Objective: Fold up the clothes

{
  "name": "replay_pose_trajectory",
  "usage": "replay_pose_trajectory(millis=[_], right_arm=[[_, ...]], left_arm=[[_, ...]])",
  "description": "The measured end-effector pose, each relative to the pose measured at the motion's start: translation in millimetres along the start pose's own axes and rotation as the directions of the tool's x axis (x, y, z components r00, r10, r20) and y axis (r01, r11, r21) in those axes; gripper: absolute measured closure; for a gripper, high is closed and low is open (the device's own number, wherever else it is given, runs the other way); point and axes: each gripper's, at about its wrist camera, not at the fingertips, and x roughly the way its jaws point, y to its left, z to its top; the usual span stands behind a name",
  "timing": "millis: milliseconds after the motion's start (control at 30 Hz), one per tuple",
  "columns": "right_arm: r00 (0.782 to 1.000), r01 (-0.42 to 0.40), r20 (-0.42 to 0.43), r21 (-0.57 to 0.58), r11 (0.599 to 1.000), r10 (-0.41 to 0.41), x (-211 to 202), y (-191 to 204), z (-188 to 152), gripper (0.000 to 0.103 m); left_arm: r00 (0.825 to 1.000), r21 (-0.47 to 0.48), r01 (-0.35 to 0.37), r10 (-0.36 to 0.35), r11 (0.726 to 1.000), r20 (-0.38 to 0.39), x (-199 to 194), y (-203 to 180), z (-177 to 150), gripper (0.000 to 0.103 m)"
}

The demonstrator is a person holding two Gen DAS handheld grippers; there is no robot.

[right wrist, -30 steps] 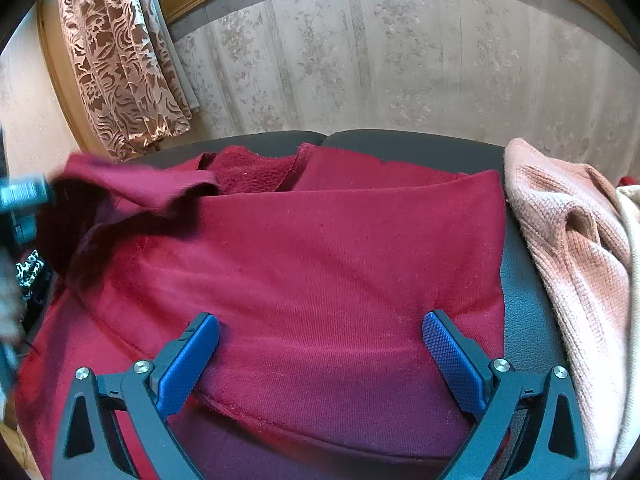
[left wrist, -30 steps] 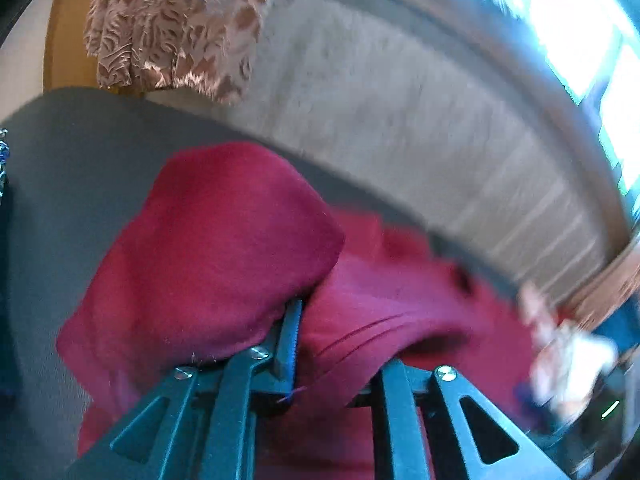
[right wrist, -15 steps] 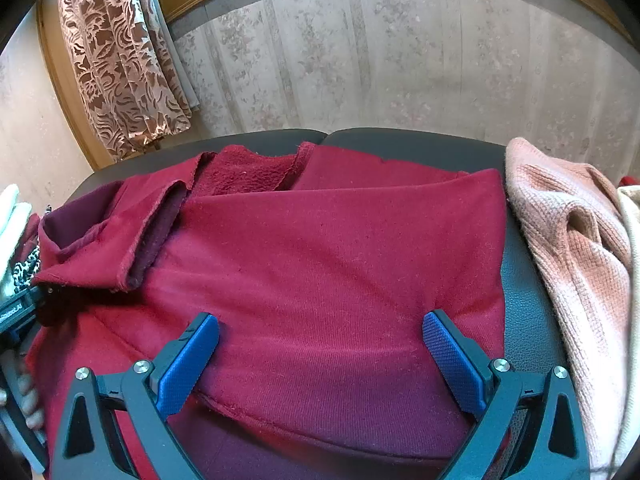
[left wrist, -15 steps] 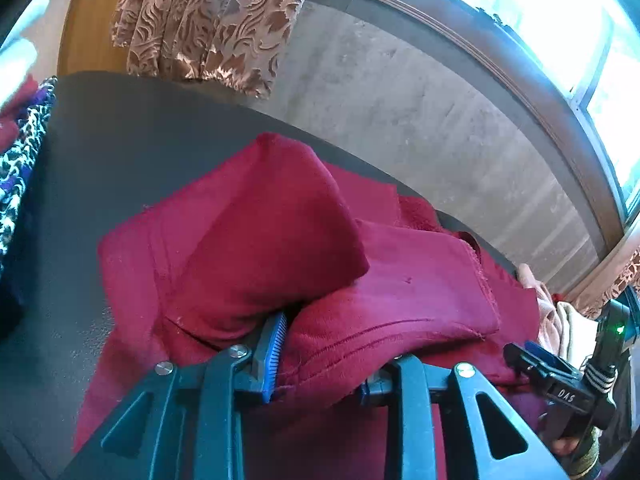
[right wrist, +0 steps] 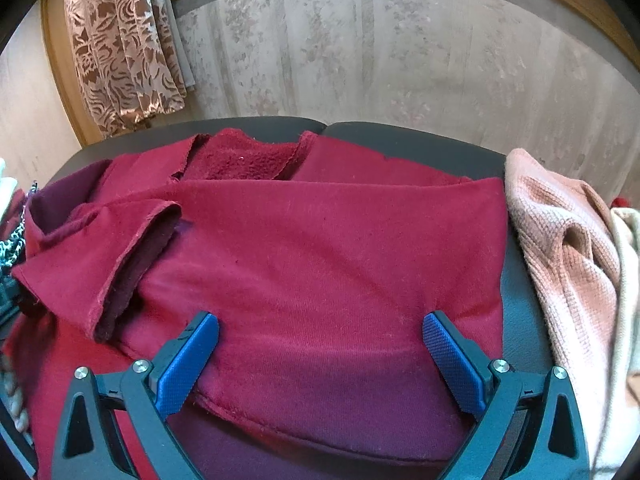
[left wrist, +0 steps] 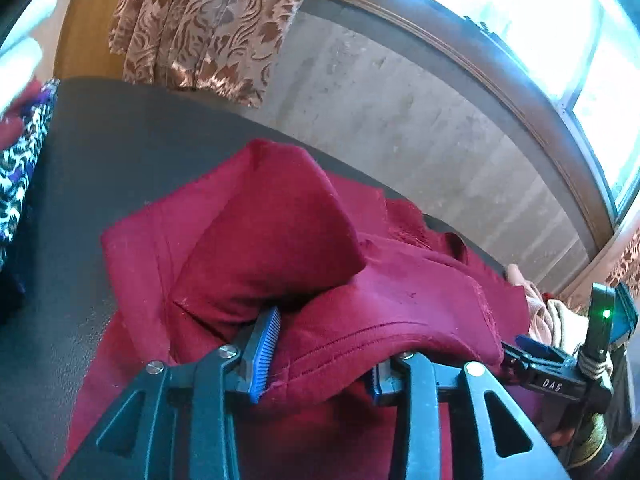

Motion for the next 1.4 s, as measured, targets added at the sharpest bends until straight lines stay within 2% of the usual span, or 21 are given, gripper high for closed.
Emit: replay_pose_trajectory(millis=[67,167,267,333,367,433,600,633,667,700,733,767,867,1033,1167,1300,1400], right_arm=[[1.000,0.003,-0.005,0.019,1.000,-0.003,-7.0,0.6,3.4,0.003],[0.987,-0.146,0.092,0.148,0.978,0.133,-36.5,-3.1,12.1,0.004],[0.944,-0.321,0.150,0.231,0.919,0.293,-48.9,-0.2,21.4,0.004],[0.917,-0.398,0.136,0.243,0.884,0.375,-43.0,11.7,27.8,0.006],[0.908,-0.419,0.119,0.246,0.874,0.402,-37.9,18.5,30.1,0.011],[0.908,-0.420,0.090,0.224,0.880,0.410,-28.5,34.0,31.9,0.019],[0.920,-0.386,0.012,0.201,0.900,0.392,1.4,59.4,31.7,0.030],[0.922,-0.378,-0.003,0.201,0.904,0.386,5.5,62.2,30.3,0.042],[0.925,-0.368,-0.019,0.201,0.908,0.379,8.6,64.7,28.9,0.061],[0.926,-0.364,-0.030,0.199,0.910,0.376,10.9,66.0,28.1,0.068],[0.925,-0.364,-0.039,0.192,0.912,0.377,11.3,67.1,28.6,0.083],[0.924,-0.365,-0.048,0.182,0.913,0.379,11.0,68.5,29.4,0.089],[0.933,-0.347,-0.067,0.089,0.934,0.353,-0.4,82.6,37.8,0.092],[0.964,-0.266,-0.043,-0.065,0.962,0.264,-24.7,101.3,62.7,0.094],[0.969,-0.245,0.013,-0.036,0.969,0.245,-42.4,85.0,79.8,0.094],[0.973,-0.224,0.049,-0.025,0.974,0.225,-58.4,74.2,90.3,0.094],[0.977,-0.199,0.070,-0.031,0.979,0.201,-71.1,68.3,99.3,0.094]], left_arm=[[1.000,0.005,0.003,-0.003,1.000,0.010,-2.2,-1.1,-1.0,0.067],[1.000,0.004,0.006,-0.006,1.000,0.011,-3.1,-0.9,-1.2,0.067],[1.000,0.006,0.007,-0.007,1.000,0.011,-0.1,-1.0,-3.6,0.066],[1.000,-0.001,0.013,-0.013,1.000,0.013,-0.6,-0.1,-1.8,0.066],[1.000,-0.009,0.017,-0.017,1.000,0.014,-0.6,1.0,-1.6,0.066],[0.999,-0.023,0.027,-0.027,0.999,0.017,-0.9,3.6,-1.5,0.066],[0.998,-0.041,0.047,-0.046,0.998,0.036,-4.5,7.5,-1.6,0.065],[0.998,-0.047,0.054,-0.052,0.997,0.043,-6.6,9.1,-1.3,0.065],[0.997,-0.062,0.062,-0.059,0.996,0.054,-11.0,12.1,-1.3,0.065],[0.996,-0.077,0.071,-0.066,0.994,0.064,-15.7,15.3,-1.6,0.065],[0.995,-0.092,0.079,-0.072,0.993,0.075,-21.1,19.4,-3.0,0.065],[0.994,-0.094,0.083,-0.076,0.992,0.080,-26.3,21.2,-5.5,0.065],[0.992,-0.100,0.096,-0.087,0.990,0.093,-42.2,26.6,-12.8,0.065],[0.989,-0.083,0.109,-0.100,0.991,0.107,-62.0,31.6,-21.6,0.060],[0.990,-0.022,0.128,-0.126,0.992,0.059,-57.9,25.9,-26.8,0.058],[0.985,-0.054,0.163,-0.165,0.985,-0.047,-36.6,28.4,-26.5,0.058],[0.979,-0.142,0.178,-0.190,0.974,-0.076,-23.1,42.3,-16.6,0.058]])
